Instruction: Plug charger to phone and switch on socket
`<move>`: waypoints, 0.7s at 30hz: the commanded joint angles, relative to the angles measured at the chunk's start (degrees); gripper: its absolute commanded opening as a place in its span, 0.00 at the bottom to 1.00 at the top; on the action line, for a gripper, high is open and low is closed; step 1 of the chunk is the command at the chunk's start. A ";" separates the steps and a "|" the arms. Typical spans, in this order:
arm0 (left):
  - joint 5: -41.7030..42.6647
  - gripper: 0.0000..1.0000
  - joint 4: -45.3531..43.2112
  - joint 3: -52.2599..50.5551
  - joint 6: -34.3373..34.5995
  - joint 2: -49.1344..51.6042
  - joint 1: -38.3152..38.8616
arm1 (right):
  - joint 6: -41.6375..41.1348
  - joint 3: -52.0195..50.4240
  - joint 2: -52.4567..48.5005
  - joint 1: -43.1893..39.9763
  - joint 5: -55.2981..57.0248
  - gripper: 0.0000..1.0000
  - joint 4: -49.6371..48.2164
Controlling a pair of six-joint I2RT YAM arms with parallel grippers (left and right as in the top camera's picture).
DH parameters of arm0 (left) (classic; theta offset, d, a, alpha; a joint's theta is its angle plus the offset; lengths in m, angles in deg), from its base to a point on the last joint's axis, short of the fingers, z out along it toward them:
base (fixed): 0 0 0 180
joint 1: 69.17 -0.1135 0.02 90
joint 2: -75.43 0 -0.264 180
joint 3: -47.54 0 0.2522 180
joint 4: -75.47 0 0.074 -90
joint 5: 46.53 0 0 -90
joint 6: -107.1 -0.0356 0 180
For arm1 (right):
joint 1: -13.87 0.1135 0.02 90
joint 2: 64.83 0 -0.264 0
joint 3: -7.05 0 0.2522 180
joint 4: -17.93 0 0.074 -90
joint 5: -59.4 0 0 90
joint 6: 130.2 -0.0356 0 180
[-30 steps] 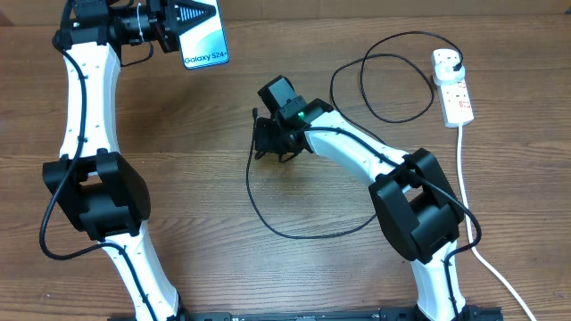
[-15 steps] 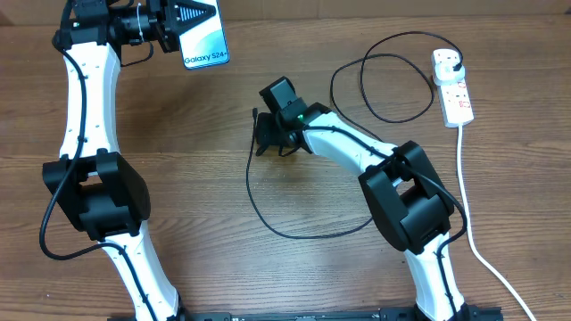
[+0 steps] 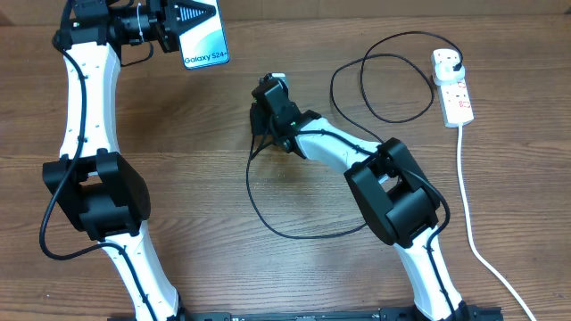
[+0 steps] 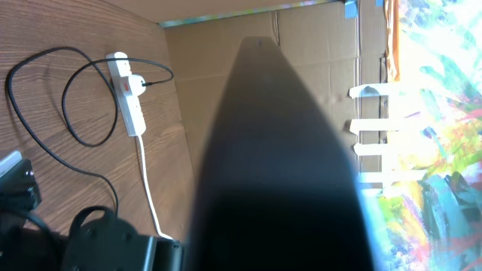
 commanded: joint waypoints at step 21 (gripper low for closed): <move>1.38 0.04 -0.35 0.28 -1.33 -1.16 -1.05 | -8.17 1.70 -6.69 5.40 3.96 0.04 10.88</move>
